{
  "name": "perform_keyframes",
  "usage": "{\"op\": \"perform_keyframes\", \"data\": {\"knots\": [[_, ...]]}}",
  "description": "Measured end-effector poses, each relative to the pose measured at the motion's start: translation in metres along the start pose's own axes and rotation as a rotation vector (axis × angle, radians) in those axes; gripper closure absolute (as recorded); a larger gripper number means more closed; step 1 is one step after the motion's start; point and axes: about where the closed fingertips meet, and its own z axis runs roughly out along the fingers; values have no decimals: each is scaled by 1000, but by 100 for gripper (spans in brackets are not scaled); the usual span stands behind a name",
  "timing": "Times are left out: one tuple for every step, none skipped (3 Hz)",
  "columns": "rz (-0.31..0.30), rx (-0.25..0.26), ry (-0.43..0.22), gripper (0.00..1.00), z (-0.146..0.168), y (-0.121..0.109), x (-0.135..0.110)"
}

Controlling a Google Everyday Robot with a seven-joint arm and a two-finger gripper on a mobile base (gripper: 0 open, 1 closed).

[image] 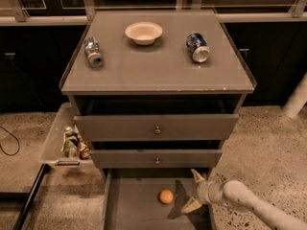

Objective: Pick orange from bottom drawer and place on counter

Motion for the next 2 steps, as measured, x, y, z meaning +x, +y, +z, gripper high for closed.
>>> {"op": "perform_keyframes", "data": {"knots": [[0, 0, 0, 0, 0, 0, 0], [-21, -14, -30, 0, 14, 0, 5]]}}
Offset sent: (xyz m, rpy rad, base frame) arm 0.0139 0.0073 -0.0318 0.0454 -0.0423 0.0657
